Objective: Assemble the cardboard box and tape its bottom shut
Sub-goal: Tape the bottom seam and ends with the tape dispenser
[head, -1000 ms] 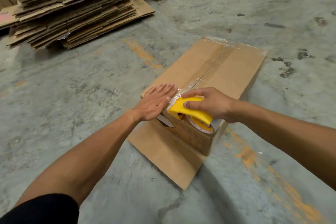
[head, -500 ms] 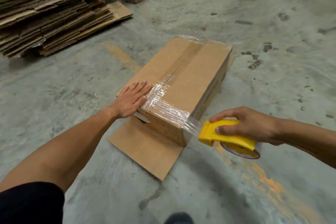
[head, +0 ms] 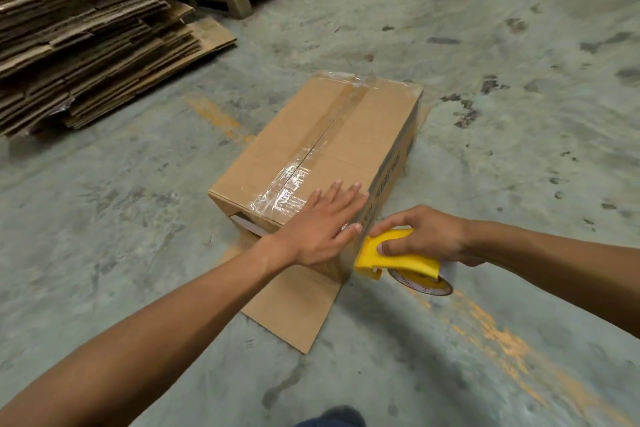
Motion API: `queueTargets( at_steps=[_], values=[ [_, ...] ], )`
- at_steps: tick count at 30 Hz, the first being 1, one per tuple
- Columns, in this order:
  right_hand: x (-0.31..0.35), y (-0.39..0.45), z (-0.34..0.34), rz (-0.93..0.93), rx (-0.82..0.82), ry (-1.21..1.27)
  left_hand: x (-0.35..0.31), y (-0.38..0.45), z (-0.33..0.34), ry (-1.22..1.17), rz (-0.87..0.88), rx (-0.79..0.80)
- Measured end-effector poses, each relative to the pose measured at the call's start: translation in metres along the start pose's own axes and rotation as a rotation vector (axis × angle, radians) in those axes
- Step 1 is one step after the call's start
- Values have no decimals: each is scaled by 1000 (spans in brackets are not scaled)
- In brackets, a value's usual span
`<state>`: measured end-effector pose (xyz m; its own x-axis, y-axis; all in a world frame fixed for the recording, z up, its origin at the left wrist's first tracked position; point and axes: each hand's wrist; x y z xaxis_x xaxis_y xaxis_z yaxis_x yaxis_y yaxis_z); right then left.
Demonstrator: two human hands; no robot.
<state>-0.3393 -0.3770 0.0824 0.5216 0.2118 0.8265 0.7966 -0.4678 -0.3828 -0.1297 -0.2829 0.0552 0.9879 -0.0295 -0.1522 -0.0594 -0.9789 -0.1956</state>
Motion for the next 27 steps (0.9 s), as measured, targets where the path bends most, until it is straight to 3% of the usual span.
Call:
queueTargets(
  at_steps=[10, 13, 16, 27],
  values=[
    [4, 25, -4, 178, 90, 161, 10, 2, 25, 148, 43, -102],
    [-15, 36, -4, 288, 176, -106, 11, 2, 27, 141, 35, -123],
    [-58, 30, 19, 404, 386, -338, 14, 1, 26, 122, 23, -109],
    [-33, 45, 16, 402, 456, -142, -6, 4, 31, 114, -193, -90]
  ],
)
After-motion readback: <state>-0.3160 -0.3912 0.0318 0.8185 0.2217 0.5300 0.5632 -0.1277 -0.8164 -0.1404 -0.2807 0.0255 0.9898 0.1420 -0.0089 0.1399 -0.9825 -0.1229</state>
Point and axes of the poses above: each hand's wrist, its own y-axis towards the middle knuckle, its own z-axis out of the palm, x = y × z, and after that the axes turned 4 degrees about -z, right-handed
